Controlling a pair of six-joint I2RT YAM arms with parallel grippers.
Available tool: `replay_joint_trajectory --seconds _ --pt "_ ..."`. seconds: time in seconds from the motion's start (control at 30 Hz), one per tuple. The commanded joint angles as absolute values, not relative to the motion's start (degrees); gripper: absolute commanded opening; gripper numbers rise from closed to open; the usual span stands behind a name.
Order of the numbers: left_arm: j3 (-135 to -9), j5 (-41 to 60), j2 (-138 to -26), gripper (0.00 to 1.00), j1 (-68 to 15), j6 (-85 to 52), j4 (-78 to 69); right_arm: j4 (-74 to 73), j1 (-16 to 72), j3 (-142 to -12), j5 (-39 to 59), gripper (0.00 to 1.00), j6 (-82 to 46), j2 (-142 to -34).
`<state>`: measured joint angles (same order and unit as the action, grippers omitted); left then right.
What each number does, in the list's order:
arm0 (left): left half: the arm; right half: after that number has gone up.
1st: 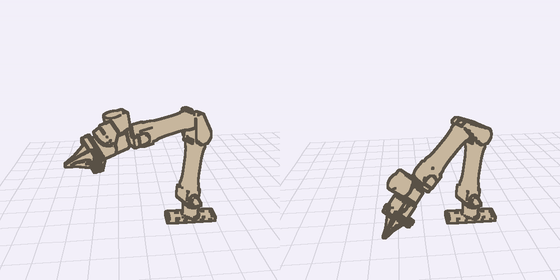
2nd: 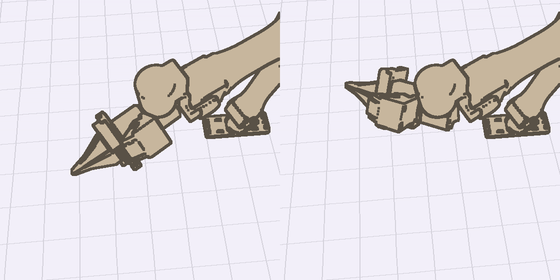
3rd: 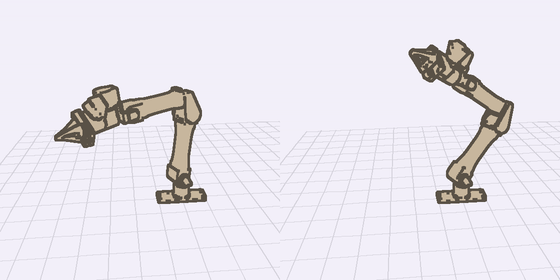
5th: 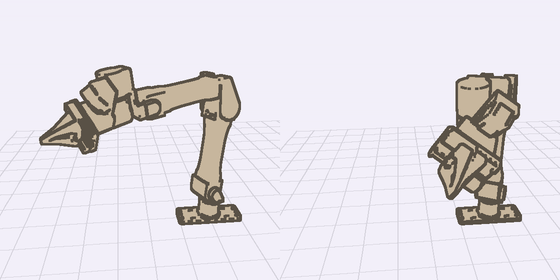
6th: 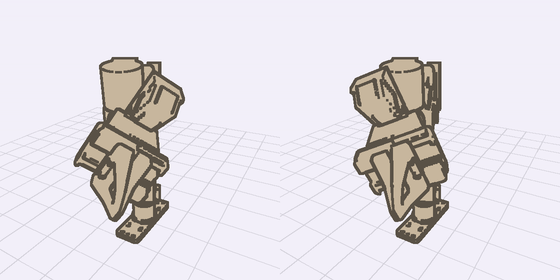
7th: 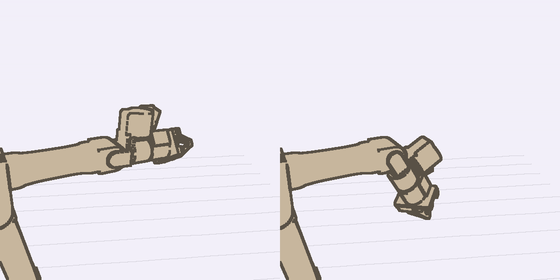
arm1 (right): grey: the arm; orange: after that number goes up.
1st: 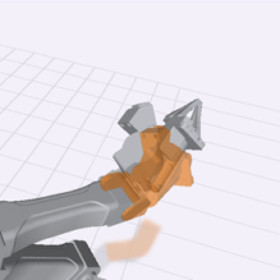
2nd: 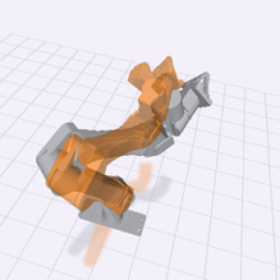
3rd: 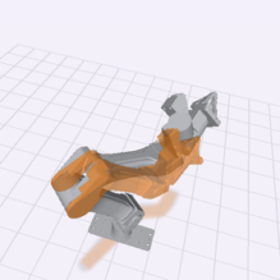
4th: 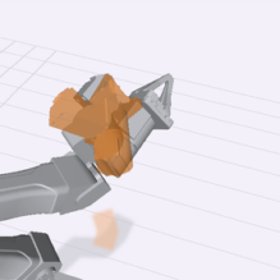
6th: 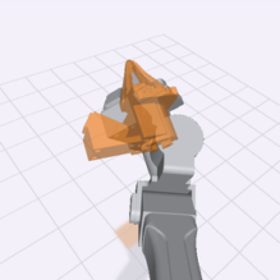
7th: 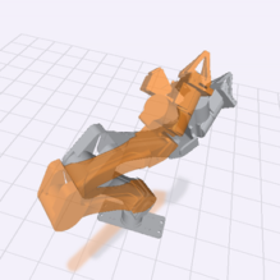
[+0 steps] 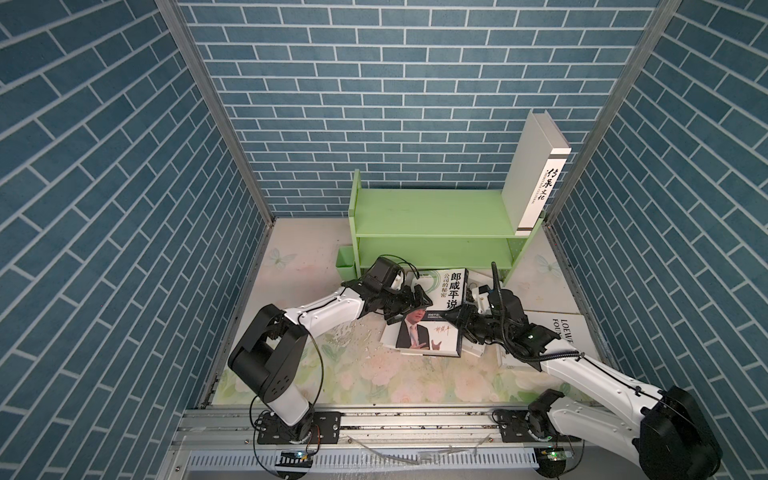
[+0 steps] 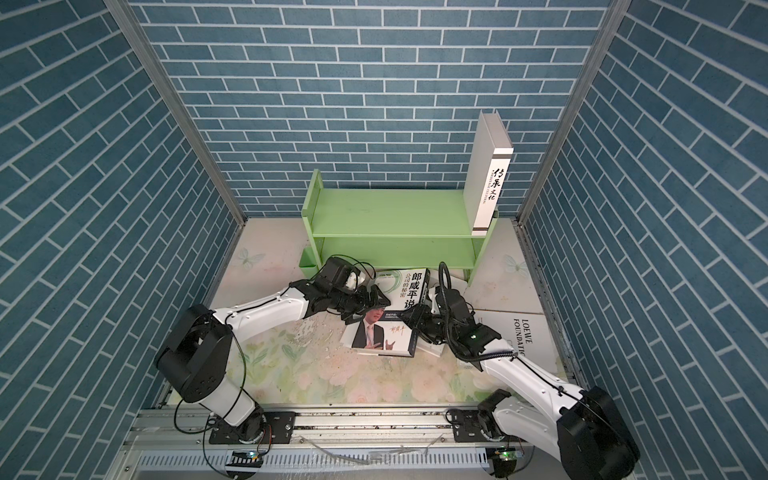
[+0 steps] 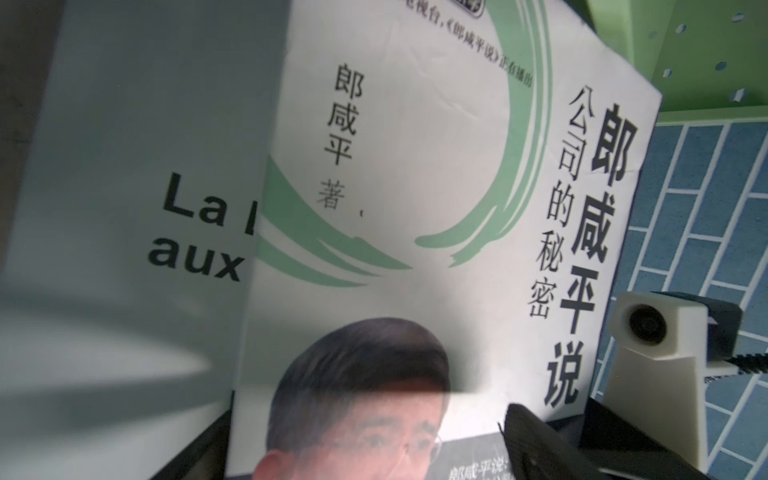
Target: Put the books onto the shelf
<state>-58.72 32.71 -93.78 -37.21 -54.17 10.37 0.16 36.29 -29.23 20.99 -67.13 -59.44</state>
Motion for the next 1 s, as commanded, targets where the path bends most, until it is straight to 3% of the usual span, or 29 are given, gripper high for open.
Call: replay_joint_trajectory --seconds 0.0,0.13,0.67,0.97 --pt "-61.2 34.0 -94.8 0.99 -38.3 -53.4 8.4 3.0 36.1 -31.4 20.7 0.51 -66.9 -57.6" --pt "-62.5 34.2 -95.4 0.98 -39.0 -53.4 8.2 6.0 36.0 -31.9 18.5 0.40 -66.9 -55.7" --pt "-66.0 34.5 -97.6 0.98 -39.4 -56.0 6.8 32.7 34.4 -42.6 12.3 0.39 -69.5 -40.2" --pt "-67.0 34.8 -99.5 0.98 -39.4 -57.1 5.3 45.6 34.3 -53.8 11.1 0.38 -65.7 -39.5"
